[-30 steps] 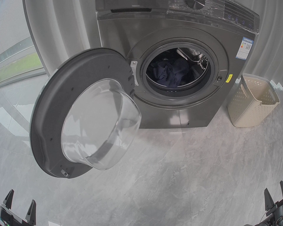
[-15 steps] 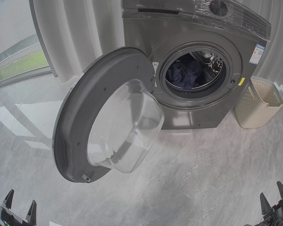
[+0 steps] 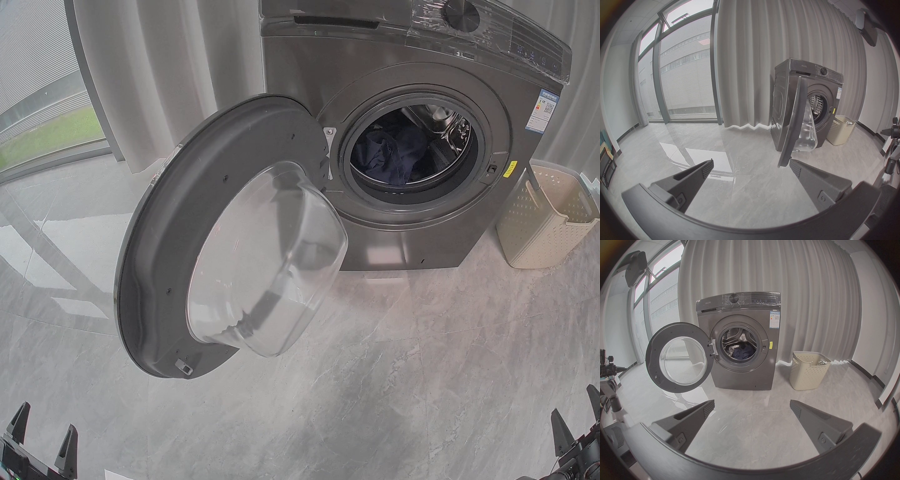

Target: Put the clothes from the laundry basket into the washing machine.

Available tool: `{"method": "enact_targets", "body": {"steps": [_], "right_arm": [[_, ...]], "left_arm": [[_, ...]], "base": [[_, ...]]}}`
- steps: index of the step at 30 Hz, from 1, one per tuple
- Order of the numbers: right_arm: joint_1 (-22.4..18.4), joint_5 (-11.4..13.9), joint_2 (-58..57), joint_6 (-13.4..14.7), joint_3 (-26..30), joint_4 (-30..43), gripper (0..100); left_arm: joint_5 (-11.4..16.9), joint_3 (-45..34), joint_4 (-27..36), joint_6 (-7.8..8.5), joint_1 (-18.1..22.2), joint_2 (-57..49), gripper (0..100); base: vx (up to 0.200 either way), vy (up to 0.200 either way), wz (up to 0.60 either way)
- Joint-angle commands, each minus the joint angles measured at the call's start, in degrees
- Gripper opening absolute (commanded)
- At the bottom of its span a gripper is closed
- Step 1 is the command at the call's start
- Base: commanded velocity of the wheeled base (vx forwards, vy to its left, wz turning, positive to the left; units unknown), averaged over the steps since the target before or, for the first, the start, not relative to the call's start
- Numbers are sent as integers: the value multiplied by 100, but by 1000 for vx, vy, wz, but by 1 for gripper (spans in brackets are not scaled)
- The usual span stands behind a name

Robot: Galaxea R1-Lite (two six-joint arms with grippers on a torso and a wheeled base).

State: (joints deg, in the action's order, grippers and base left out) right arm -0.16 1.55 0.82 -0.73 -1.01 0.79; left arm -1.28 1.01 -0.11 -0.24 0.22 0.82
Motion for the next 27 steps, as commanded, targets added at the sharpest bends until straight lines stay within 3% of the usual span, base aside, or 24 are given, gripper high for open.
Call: {"method": "enact_targets", "body": {"steps": [1, 9, 12, 15, 18, 19, 21, 22, 23, 24, 25, 27], "right_arm": [[-2, 3, -82, -6, 75, 0, 100], [-2, 3, -82, 3, 75, 0, 100], [-2, 3, -82, 3, 75, 0, 100], [-11, 3, -82, 3, 75, 0, 100], [-11, 3, -82, 3, 75, 0, 100], [-11, 3, -82, 3, 75, 0, 100], [-11, 3, -82, 3, 75, 0, 100], [-11, 3, -82, 3, 75, 0, 100], [-11, 3, -82, 3, 75, 0, 100], [-11, 3, -82, 3, 75, 0, 100], [-11, 3, -82, 3, 75, 9, 100], [-11, 3, -82, 3, 66, 0, 100]], "left_arm": [[-13, -101, -7, -20, 4, -82, 100], [-13, -22, -51, 60, 4, -82, 100], [102, 1015, -121, -55, -4, 279, 100], [251, 1411, -112, -28, -48, 727, 100], [945, 1586, -200, 16, -92, 1984, 100], [1077, 1639, -235, 7, -92, 2239, 100], [1077, 1639, -235, 7, -92, 2239, 100], [1587, 2017, -569, -187, -127, 3267, 100], [1613, 2026, -578, -204, -127, 3302, 100], [1859, 2166, -745, -345, -127, 3645, 100], [1877, 2175, -762, -354, -127, 3680, 100], [2229, 2333, -991, -424, -127, 4199, 100]], "base": [[0, 0, 0], [0, 0, 0], [0, 0, 0], [0, 0, 0], [0, 0, 0], [0, 0, 0], [0, 0, 0], [0, 0, 0], [0, 0, 0], [0, 0, 0], [0, 0, 0], [0, 0, 0]]}}
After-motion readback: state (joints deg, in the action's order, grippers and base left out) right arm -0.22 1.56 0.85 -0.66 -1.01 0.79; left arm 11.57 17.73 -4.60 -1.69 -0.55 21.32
